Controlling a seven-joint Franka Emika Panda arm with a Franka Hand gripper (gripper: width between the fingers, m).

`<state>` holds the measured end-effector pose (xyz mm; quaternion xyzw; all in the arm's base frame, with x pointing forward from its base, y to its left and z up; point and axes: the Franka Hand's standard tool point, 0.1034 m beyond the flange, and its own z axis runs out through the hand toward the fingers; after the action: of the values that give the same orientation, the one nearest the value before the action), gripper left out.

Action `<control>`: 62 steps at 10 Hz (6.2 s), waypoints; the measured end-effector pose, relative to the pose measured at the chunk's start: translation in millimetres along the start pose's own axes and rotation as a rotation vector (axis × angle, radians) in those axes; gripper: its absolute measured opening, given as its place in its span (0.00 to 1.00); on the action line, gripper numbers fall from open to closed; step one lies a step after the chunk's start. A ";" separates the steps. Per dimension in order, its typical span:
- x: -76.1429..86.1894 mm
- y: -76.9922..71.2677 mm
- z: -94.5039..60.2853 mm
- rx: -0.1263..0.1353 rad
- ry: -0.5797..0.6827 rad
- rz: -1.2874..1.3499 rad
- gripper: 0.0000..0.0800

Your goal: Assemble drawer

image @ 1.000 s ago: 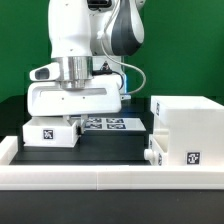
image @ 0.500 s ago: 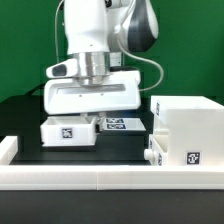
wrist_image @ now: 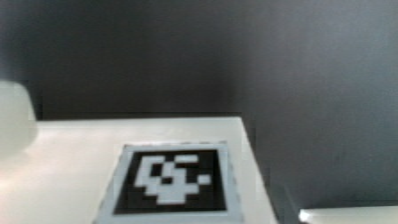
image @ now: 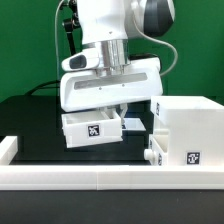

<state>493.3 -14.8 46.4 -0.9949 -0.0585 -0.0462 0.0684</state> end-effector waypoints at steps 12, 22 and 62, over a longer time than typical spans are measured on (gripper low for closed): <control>18.0 1.0 -5.5 -0.044 -0.038 -0.962 0.06; 32.6 4.9 -1.9 -0.018 -0.122 -1.359 0.06; 54.5 -13.3 -2.3 0.016 -0.136 -1.433 0.06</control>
Offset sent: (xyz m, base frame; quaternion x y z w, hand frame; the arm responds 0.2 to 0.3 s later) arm 0.0000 0.0000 0.0000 0.0000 0.0000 -0.1296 0.9916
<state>545.4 4.0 55.8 -0.7121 -0.7014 -0.0170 0.0246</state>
